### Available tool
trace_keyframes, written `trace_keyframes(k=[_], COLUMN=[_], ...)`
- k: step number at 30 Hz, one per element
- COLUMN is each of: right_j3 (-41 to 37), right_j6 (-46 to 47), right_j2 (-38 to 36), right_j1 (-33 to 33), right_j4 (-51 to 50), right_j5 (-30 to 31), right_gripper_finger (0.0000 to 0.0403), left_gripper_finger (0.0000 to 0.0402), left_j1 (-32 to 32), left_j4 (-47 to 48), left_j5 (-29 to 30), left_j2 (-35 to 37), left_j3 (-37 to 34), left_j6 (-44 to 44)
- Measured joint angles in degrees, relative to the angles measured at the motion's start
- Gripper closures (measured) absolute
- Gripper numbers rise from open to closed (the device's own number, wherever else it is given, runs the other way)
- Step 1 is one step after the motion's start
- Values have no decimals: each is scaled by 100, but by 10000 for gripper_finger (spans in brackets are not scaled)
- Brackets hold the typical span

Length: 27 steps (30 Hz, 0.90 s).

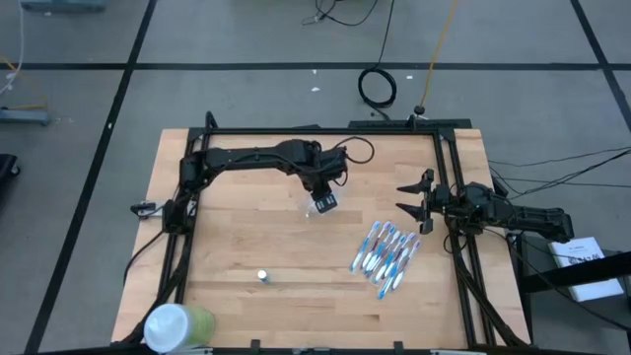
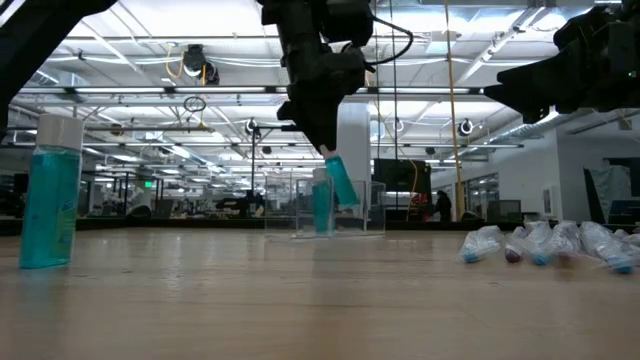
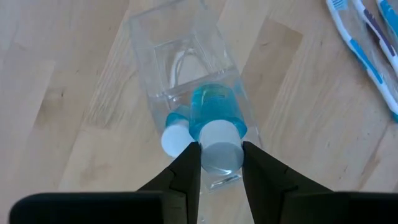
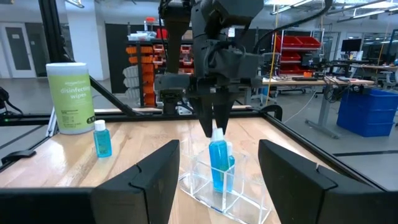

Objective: Pick & Place toothbrushing station
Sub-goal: Put the blue mouthwash into the transparent organizer

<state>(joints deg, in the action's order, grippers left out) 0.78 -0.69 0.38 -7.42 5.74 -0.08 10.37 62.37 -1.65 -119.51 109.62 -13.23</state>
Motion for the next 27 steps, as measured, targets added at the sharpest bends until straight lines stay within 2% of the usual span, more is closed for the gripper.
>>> trace_keyframes(k=[13, 27], right_j3=[1, 0], right_j6=[0, 0], right_j2=[2, 0], right_j1=[1, 2], right_j4=[-2, -2], right_j5=[1, 0], right_gripper_finger=[190, 190], left_gripper_finger=[306, 306], left_j1=[9, 15], left_j4=[-139, -246], left_j5=[-78, -80], left_j2=[-293, -310], left_j3=[15, 10], left_j6=[97, 92])
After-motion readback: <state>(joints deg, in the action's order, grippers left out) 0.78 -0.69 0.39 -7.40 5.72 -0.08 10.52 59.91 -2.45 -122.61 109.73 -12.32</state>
